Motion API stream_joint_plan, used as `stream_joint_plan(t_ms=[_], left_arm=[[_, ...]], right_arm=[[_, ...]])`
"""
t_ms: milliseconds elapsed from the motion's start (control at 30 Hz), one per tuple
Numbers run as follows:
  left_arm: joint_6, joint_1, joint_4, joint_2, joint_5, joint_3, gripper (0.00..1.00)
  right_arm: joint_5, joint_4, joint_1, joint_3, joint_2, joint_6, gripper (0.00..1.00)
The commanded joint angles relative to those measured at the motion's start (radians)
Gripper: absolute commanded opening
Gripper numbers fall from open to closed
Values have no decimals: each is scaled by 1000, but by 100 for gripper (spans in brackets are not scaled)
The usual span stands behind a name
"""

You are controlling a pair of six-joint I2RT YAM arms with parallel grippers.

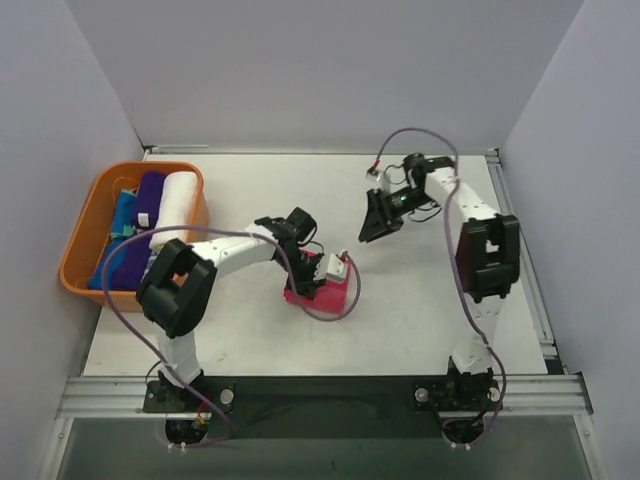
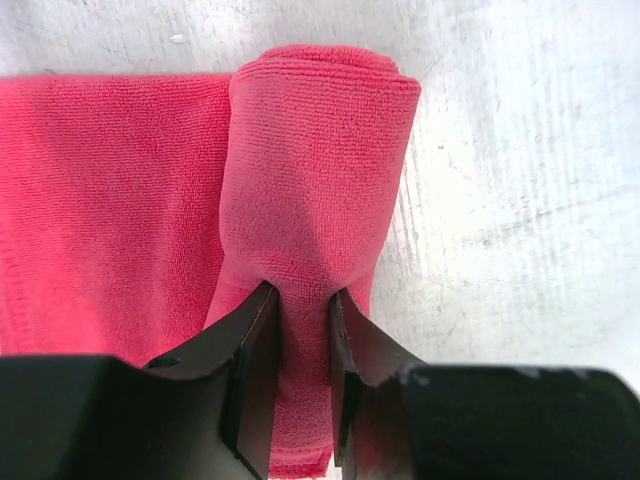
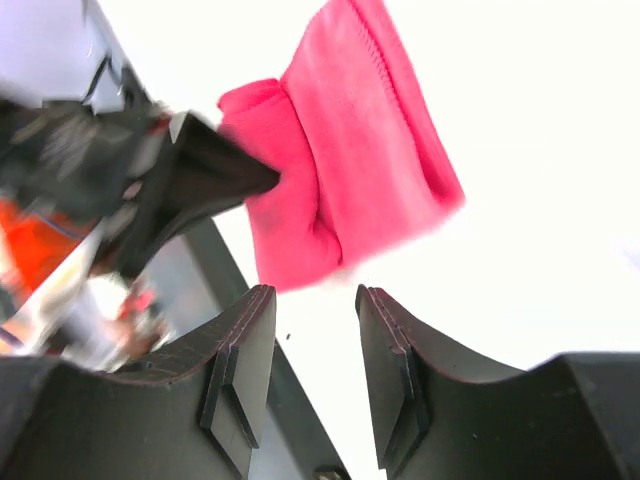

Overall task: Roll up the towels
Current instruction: Roll the towel

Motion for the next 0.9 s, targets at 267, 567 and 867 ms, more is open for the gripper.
stream_joint_plan(t_ms=[267,567,867], left_arm=[[40,155,-655,533,191,439,0],[42,197,-885,770,216,745,3],[34,197,-924,816,211,796,8]], right_arm=[[194,50,-56,-312,-614,-58,53],[512,151,312,-443,-829,-125,54],[918,393,647,-497,-601,-238,66]])
